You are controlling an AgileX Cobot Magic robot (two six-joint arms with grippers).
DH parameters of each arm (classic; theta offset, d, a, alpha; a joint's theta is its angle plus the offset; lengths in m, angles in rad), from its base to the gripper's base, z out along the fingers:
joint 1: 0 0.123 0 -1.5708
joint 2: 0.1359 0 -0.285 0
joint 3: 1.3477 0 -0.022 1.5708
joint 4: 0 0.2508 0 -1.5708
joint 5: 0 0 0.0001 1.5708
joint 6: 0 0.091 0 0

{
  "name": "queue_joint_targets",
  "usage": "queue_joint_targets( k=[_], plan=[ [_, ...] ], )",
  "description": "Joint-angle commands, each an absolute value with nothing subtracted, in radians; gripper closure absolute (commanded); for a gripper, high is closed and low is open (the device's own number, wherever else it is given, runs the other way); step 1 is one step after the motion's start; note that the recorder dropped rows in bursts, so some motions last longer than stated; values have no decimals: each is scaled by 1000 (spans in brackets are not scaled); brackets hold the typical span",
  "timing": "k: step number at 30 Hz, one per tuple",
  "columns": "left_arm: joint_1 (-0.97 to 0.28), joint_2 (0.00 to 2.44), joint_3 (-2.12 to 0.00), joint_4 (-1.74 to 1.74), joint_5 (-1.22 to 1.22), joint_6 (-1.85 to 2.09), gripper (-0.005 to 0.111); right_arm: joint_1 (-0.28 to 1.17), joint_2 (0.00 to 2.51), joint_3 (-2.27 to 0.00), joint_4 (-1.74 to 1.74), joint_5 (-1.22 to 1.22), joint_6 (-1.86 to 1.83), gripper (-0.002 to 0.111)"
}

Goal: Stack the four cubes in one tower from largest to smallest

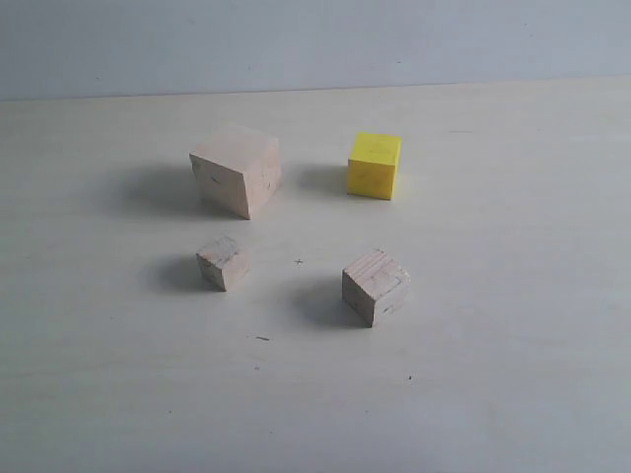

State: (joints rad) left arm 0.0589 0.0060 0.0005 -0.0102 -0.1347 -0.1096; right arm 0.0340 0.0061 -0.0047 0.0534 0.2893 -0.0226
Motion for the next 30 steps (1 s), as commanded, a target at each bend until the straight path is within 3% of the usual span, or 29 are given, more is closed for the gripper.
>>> queue_joint_targets(
  k=[1,6,16,22,30],
  plan=[
    [59,0,0,-9,-219,-151,107,35,0,0,53,7,-26,108],
    [59,0,-1,-7,-259,-200,107,35,0,0,53,-295,-26,108],
    [56,54,-196,28,-48,-191,107,35,0,0,53,-568,15,108],
    [5,138,-362,70,30,-182,107,35,0,-103,44,-400,171,108],
    [-155,387,-550,70,174,-157,107,80,110,-376,44,-190,269,108]
  ],
)
